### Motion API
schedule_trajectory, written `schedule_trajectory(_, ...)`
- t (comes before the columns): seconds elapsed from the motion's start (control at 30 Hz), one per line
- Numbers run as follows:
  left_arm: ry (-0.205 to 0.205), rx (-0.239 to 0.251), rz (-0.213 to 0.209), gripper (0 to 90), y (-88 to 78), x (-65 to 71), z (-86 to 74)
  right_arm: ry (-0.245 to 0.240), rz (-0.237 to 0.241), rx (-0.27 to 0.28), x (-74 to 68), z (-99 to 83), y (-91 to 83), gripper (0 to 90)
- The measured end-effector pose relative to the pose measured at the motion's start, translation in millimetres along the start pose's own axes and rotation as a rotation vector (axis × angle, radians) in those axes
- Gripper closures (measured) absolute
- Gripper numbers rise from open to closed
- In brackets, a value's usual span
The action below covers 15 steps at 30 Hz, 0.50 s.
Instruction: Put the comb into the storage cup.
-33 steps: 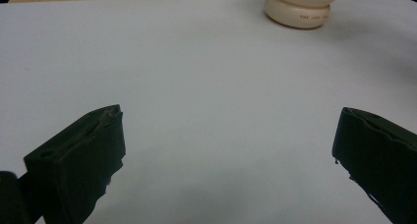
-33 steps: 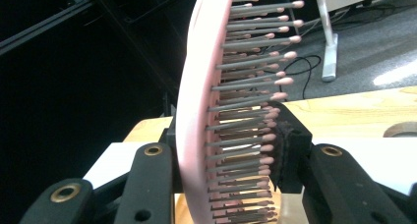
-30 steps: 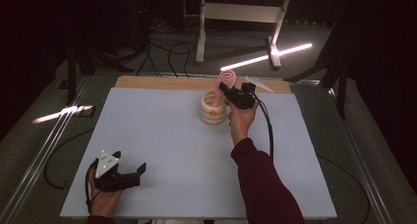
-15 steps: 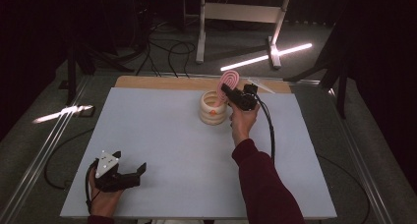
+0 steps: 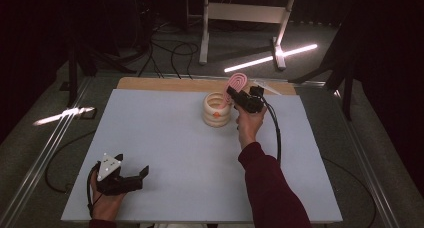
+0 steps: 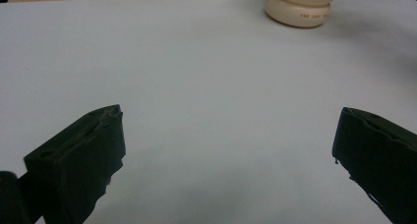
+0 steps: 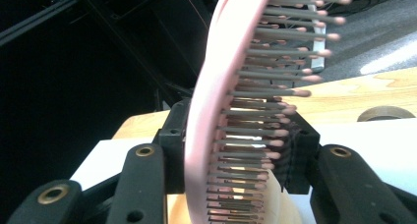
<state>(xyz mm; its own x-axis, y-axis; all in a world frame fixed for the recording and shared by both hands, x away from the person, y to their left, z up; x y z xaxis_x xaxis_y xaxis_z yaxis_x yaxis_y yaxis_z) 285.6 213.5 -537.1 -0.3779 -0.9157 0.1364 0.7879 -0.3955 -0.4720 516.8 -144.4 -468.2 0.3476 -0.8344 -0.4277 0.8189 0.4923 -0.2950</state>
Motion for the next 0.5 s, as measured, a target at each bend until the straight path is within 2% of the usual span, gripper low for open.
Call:
schedule_trajectory(0.3,0.0,0.0,-0.001,0.1,0.0,0.2,0.0,-0.052,-0.019,-0.038,0.3,-3.8,-0.1,50.5)
schedule_trajectory(0.43,0.001,0.0,-0.002,0.1,0.1,0.2,0.1,-0.069,-0.026,-0.059,0.8,-5.8,0.1,39.8)
schedule_trajectory(0.5,0.001,0.0,-0.002,0.1,0.1,0.2,0.1,-0.072,-0.027,-0.064,0.7,-6.2,-0.1,39.8)
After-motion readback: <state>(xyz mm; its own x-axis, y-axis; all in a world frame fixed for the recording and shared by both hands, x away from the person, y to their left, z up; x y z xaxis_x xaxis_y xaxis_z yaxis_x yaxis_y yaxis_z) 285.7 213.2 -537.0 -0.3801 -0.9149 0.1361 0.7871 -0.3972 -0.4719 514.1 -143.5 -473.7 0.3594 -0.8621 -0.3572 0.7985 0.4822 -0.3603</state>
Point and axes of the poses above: each handheld gripper's, and its own axes: y roughly forward along the jaws, z roughly out of its top, x roughly to its right, the point moved 6 cm from there along y, roughly forward along the jaws, and after that the axes turned 4 degrees about -y, right-handed, at the moved point
